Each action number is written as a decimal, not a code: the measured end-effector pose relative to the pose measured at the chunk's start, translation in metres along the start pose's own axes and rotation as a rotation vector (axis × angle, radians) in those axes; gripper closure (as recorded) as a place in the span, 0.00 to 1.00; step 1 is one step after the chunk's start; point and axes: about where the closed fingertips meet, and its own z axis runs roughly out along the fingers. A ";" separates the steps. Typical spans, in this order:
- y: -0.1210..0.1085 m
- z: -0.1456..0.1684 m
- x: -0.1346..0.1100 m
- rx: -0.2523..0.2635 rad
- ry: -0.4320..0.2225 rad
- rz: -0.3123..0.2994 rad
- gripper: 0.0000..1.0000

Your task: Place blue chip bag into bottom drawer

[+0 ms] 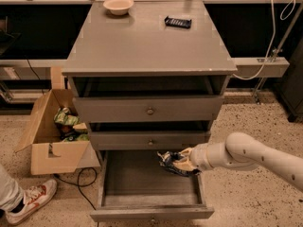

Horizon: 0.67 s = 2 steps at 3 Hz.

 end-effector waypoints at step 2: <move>-0.024 0.034 0.063 0.062 -0.004 0.043 1.00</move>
Offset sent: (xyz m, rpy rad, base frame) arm 0.0279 -0.0362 -0.1579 -0.0025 -0.0196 -0.1412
